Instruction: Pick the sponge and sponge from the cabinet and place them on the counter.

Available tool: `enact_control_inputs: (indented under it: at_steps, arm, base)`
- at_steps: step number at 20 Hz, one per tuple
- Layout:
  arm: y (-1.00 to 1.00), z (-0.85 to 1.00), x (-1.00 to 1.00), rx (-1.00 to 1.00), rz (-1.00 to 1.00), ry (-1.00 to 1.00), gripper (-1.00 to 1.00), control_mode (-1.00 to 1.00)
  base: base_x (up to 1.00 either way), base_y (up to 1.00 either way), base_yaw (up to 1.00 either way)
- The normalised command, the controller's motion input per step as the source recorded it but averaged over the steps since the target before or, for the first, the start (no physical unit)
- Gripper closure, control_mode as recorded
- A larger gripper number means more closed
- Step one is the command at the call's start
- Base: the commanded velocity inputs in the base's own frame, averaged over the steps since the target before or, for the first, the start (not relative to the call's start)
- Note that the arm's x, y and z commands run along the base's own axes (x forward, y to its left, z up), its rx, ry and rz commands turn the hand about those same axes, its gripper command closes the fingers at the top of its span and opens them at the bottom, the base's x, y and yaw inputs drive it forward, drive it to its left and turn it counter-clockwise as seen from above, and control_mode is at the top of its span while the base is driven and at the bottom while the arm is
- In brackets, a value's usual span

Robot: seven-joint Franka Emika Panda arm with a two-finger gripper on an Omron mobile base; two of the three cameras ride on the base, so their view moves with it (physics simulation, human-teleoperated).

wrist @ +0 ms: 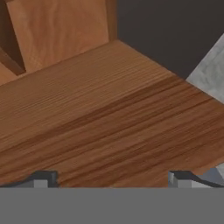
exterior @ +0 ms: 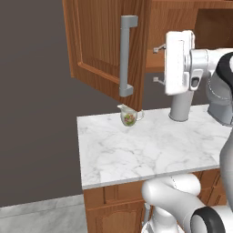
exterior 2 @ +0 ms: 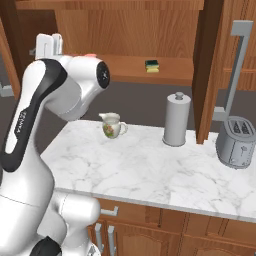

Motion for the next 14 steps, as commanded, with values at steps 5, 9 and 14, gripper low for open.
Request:
enact_control_inputs:
  at_steps: [5, 9, 14]
  arm:
    - [0.48, 0.01, 0.26, 0.01, 0.11, 0.02, -1.00, -1.00]
    - [0.54, 0.10, -0.03, 0.00, 0.09, 0.00, -1.00, -1.00]
    - [0.66, 0.02, -0.06, 0.00, 0.07, 0.00, -1.00, -1.00]
  base:
    - [0.00, 0.00, 0.00]
    - [0.00, 0.00, 0.00]
    - [0.00, 0.00, 0.00]
